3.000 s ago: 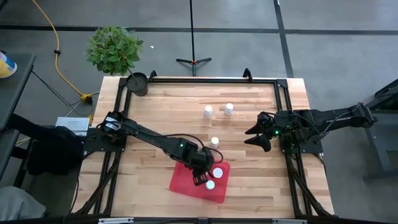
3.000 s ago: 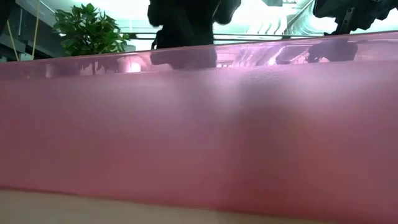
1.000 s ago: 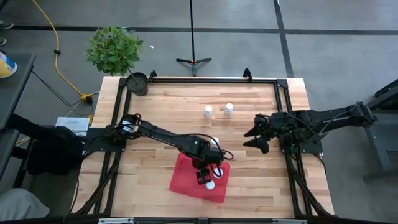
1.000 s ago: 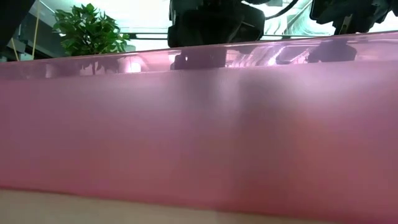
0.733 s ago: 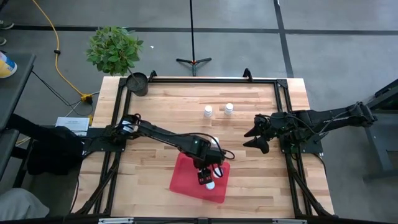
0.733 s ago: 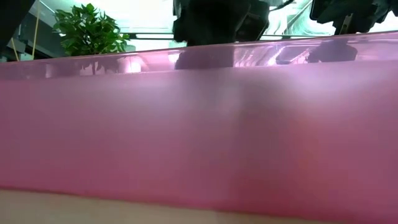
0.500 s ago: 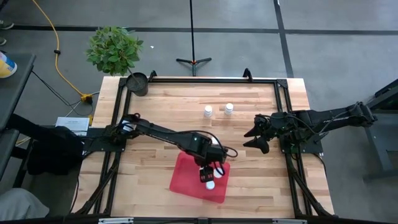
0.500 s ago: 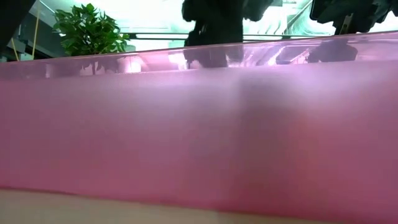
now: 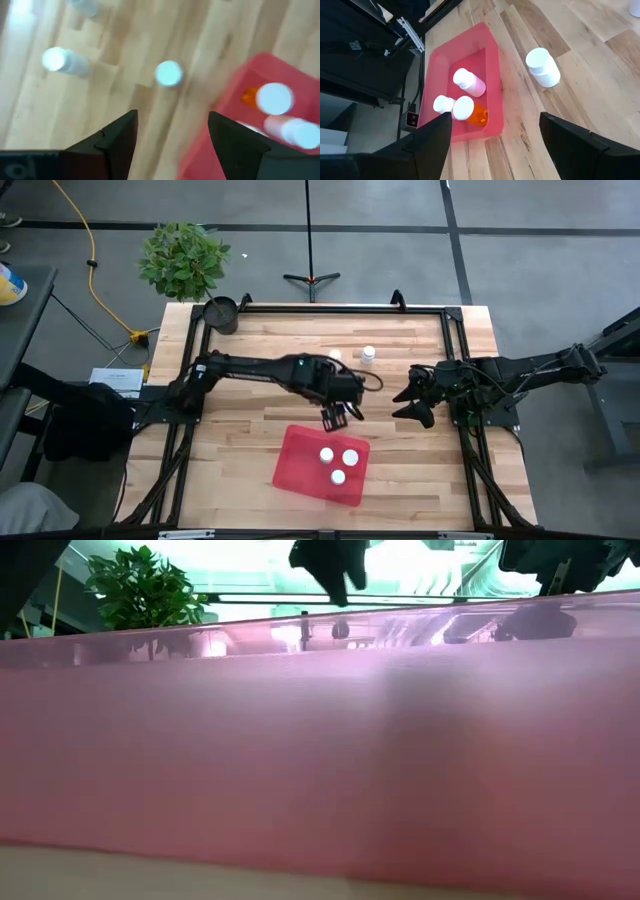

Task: Pick and place pill bottles into a basket
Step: Put the white medicine bottle into the red container

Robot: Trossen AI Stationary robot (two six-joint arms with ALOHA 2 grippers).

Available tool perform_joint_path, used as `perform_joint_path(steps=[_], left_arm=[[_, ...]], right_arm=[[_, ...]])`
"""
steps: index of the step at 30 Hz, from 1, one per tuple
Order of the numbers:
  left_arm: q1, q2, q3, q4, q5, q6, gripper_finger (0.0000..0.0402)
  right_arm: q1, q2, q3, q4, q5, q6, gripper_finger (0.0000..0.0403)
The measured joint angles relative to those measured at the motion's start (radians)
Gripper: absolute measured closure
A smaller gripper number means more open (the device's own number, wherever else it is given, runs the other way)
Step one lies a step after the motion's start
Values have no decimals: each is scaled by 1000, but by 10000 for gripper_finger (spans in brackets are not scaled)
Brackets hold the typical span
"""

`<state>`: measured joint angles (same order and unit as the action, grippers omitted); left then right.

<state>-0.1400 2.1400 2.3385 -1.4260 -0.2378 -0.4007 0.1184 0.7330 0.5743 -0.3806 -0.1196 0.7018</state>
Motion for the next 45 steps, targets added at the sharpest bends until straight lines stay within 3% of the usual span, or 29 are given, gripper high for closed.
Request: perform_joint_path(steps=[9, 18, 22, 25, 35, 45], left_arm=[[46, -50, 4, -22, -123, -46, 126], [85, -46, 5, -20, -245, 57, 126], [127, -42, -17, 16, -243, 104, 126], [176, -41, -30, 31, -189, 109, 126], [376, -42, -92, 163, 155, 63, 126], [430, -32, -166, 220, 250, 12, 126]], right_arm=[[0, 0, -1, 2, 18, -24, 111], [0, 0, -1, 4, 32, -30, 111], [0, 0, -1, 4, 36, -30, 111], [0, 0, -1, 4, 36, -30, 111], [0, 0, -1, 4, 37, -30, 111], [0, 0, -1, 4, 42, -30, 111]])
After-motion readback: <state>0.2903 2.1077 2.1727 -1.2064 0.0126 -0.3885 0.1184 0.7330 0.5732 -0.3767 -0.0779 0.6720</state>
